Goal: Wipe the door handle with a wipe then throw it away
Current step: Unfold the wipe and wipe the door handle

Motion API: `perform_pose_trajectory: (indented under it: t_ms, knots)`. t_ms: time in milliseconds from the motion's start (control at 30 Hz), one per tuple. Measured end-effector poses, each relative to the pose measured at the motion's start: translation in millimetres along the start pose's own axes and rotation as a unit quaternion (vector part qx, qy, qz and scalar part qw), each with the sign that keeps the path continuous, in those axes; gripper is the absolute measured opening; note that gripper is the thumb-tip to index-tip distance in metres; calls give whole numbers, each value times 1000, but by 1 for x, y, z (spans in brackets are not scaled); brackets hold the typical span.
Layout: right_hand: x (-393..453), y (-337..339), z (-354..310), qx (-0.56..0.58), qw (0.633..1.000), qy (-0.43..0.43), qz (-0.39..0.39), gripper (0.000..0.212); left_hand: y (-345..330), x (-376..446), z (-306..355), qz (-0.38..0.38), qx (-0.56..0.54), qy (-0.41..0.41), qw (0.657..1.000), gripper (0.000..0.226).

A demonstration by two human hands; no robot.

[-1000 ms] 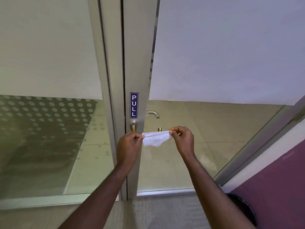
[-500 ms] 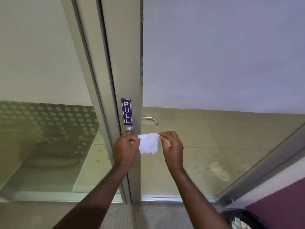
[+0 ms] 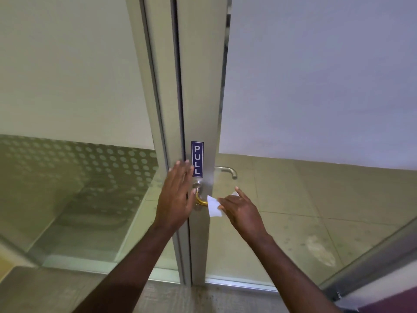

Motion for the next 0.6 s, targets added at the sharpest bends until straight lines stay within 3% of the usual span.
perform_pose_trajectory:
  t_ms: [100, 267, 333, 400, 533, 600]
  knots:
    - [0, -7, -17, -17, 1000, -22, -12, 24, 10, 2, -6, -10, 47, -22, 999, 72]
    - [19, -20, -50, -29, 992, -121, -33, 6, 28, 24, -17, -15, 68, -33, 997, 68]
    - [34, -28, -74, -36, 983, -159, -79, 15, 27, 28, -18, -36, 50, -28, 998, 59]
    - [44, -29, -89, -44, 976, -196, -88, 22, 20, 21, -17, -60, 35, -22, 997, 65]
    - [33, -16, -86, -83, 977, -172, -98, 7, 13, 9, -17, -70, 42, -33, 996, 63]
    - [21, -7, -74, -97, 977, -173, -75, 12, 21, 14, -17, -51, 24, -37, 998, 61]
Point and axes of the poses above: each hand's wrist, its own x-axis towards the middle knuckle, its own y-axis out of the back of the hand, z = x × y, the point moved 5 cm from there along x, towards the middle knuckle
